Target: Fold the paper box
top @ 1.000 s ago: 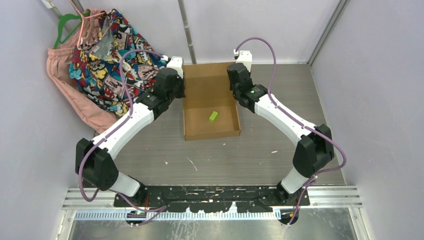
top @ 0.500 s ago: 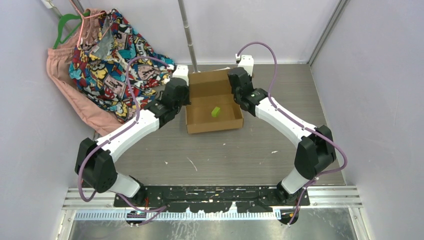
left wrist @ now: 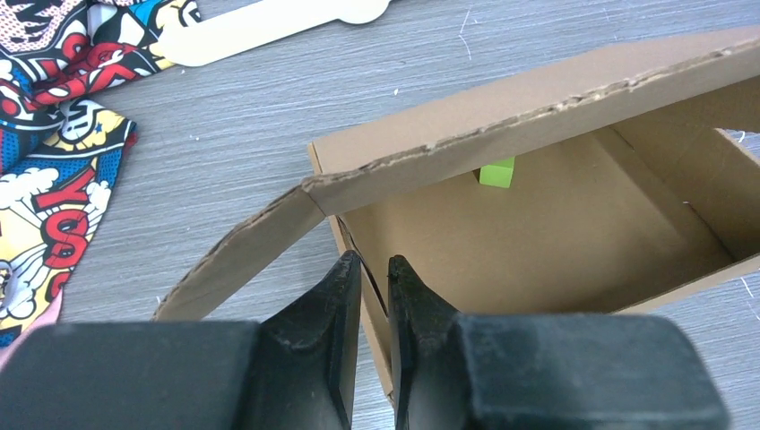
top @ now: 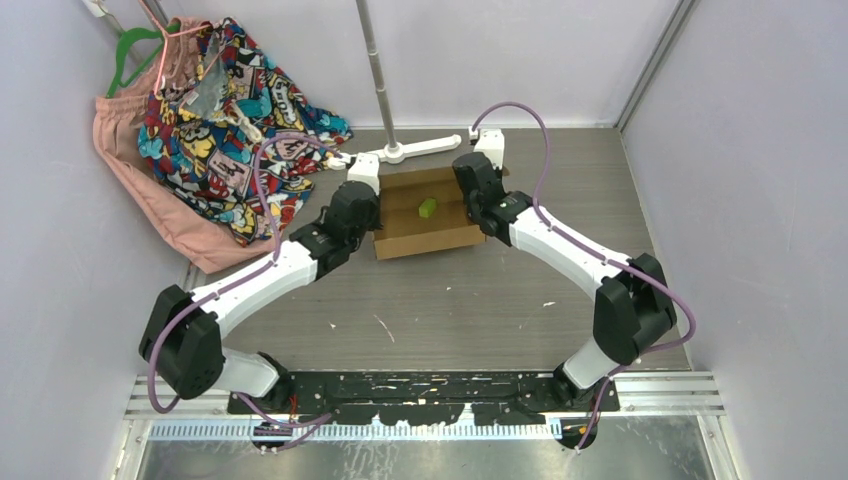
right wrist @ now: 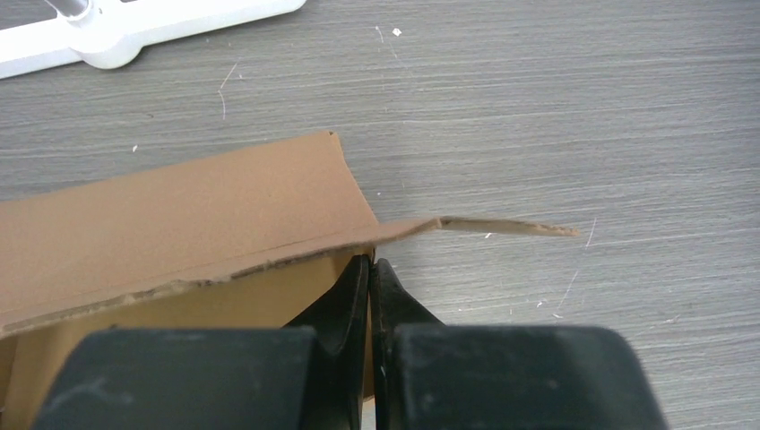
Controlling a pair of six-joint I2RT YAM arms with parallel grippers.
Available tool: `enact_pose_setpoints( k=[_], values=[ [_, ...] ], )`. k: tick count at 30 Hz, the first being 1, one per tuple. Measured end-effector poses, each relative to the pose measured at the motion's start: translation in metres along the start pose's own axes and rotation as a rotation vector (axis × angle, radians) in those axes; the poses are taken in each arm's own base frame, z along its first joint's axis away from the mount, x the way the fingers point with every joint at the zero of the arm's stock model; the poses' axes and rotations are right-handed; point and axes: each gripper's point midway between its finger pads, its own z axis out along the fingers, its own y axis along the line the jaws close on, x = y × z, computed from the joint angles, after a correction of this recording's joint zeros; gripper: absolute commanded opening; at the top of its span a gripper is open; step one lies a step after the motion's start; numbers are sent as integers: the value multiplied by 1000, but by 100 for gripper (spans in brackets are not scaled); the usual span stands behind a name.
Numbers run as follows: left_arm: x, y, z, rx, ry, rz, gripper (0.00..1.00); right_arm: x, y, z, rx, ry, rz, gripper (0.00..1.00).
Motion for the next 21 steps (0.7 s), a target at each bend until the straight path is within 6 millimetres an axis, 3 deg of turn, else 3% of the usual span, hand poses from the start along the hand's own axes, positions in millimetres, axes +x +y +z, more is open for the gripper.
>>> enact_pose_setpoints(
  k=[7, 16, 21],
  values=[
    [11, -4, -5, -1, -8, 34, 18, 14, -4, -9, 8, 5, -14, 1],
    [47, -7, -10, -15, 24, 90, 18, 61, -4, -16, 28, 58, -81, 1],
    [58, -4, -10, -25, 26, 97, 19, 71, -2, -19, 28, 67, -90, 6]
  ],
)
